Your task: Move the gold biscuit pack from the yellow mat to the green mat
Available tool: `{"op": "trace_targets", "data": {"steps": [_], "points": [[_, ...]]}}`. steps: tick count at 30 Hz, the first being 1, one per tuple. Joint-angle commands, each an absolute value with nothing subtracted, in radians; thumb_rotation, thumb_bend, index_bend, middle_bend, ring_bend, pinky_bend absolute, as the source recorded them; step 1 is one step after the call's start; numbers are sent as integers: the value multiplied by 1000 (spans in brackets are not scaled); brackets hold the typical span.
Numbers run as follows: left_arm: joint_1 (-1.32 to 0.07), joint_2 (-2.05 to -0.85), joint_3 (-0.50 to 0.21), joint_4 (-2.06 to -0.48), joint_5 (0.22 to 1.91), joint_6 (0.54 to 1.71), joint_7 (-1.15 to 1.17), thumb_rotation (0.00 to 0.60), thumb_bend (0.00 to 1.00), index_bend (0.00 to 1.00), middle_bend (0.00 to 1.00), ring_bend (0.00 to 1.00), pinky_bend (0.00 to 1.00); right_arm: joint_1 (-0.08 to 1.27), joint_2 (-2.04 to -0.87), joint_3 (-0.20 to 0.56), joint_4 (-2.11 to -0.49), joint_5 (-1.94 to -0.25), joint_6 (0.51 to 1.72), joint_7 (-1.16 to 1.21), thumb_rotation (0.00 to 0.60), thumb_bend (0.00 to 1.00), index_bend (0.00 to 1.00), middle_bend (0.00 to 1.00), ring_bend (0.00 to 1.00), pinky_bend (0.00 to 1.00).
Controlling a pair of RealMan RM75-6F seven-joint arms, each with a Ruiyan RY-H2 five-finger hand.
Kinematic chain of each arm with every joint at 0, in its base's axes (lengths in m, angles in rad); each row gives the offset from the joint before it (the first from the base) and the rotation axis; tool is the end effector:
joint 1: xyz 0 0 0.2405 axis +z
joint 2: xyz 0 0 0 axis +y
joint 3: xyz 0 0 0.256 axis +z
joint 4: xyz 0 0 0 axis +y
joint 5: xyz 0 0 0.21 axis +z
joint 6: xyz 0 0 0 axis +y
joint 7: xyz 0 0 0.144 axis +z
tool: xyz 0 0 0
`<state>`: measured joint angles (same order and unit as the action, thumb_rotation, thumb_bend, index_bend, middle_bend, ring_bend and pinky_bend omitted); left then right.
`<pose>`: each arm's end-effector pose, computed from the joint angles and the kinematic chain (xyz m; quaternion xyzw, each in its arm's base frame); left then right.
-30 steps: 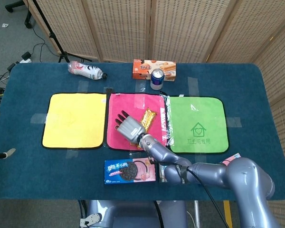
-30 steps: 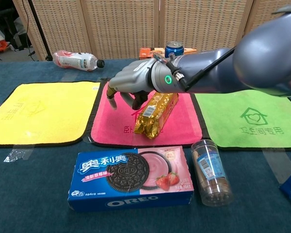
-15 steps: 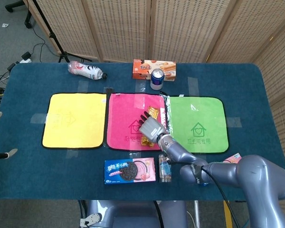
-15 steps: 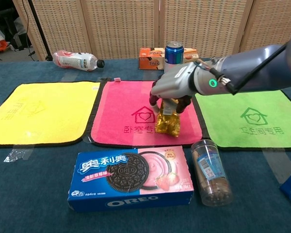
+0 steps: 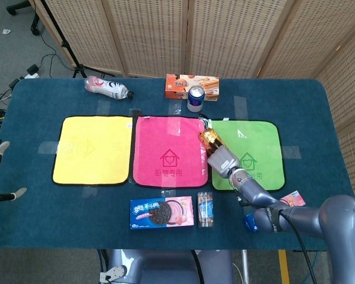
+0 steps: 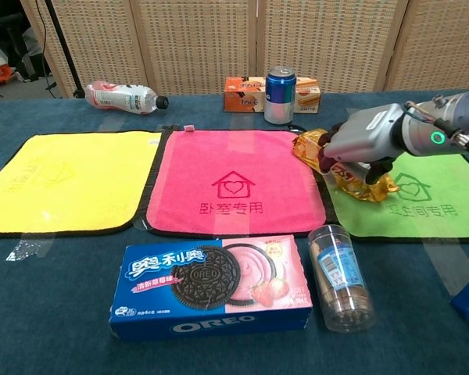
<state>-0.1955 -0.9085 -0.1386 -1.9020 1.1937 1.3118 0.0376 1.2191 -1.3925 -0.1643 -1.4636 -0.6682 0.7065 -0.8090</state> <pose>-0.2805 0.2214 0.1971 -0.5435 -0.4664 -0.3685 0.5927 -0.1363 -0.3902 -0.0052 0.8933 -0.1511 0.0809 0.4154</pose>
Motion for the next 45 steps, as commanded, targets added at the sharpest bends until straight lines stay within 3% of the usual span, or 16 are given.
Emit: {"op": "trace_targets", "data": {"steps": [1, 17, 20, 22, 23, 24, 25, 27, 28, 31, 35, 45], "points": [[-196, -910, -136, -1903, 1196, 1312, 42, 600, 0, 0, 0, 0, 0, 1194, -1371, -176, -1447, -690, 698, -775, 600, 1000, 290, 165, 0, 0], [-186, -915, -123, -1914, 1231, 1332, 38, 600, 0, 0, 0, 0, 0, 1109, -1268, -187, -1476, -776, 694, -655, 600, 1000, 290, 165, 0, 0], [-184, -915, -119, -1911, 1239, 1332, 33, 600, 0, 0, 0, 0, 0, 1064, -1202, -151, -1576, -891, 765, -570, 600, 1000, 289, 155, 0, 0], [-181, -913, -113, -1904, 1245, 1327, 23, 600, 0, 0, 0, 0, 0, 999, -1126, -129, -1673, -1008, 895, -498, 600, 983, 234, 105, 0, 0], [-179, -912, -109, -1898, 1252, 1326, 16, 600, 0, 0, 0, 0, 0, 966, -1099, -125, -1701, -1055, 955, -470, 600, 909, 199, 79, 0, 0], [-177, -911, -106, -1892, 1258, 1325, 9, 600, 0, 0, 0, 0, 0, 937, -1083, -125, -1716, -1098, 1002, -448, 600, 689, 135, 41, 0, 0], [-176, -911, -105, -1887, 1261, 1325, 4, 600, 0, 0, 0, 0, 0, 917, -1074, -123, -1722, -1122, 1037, -435, 600, 392, 77, 14, 0, 0], [-171, -918, -98, -1864, 1273, 1324, -17, 600, 0, 0, 0, 0, 0, 823, -1049, -122, -1739, -1199, 1198, -392, 600, 45, 16, 0, 0, 0], [-170, -922, -96, -1853, 1281, 1324, -27, 600, 0, 0, 0, 0, 0, 785, -1048, -126, -1740, -1233, 1254, -373, 600, 0, 2, 0, 0, 0], [-164, -942, -89, -1812, 1313, 1336, -60, 600, 0, 0, 0, 0, 0, 662, -1061, -133, -1717, -1310, 1407, -267, 600, 0, 0, 0, 0, 0], [-146, -963, -78, -1764, 1353, 1364, -105, 600, 0, 0, 0, 0, 0, 542, -1097, -136, -1654, -1354, 1521, -147, 600, 0, 0, 0, 0, 0], [-116, -984, -55, -1700, 1397, 1400, -142, 600, 0, 0, 0, 0, 0, 358, -1160, -120, -1606, -1376, 1649, -42, 600, 0, 0, 0, 0, 0]]}}
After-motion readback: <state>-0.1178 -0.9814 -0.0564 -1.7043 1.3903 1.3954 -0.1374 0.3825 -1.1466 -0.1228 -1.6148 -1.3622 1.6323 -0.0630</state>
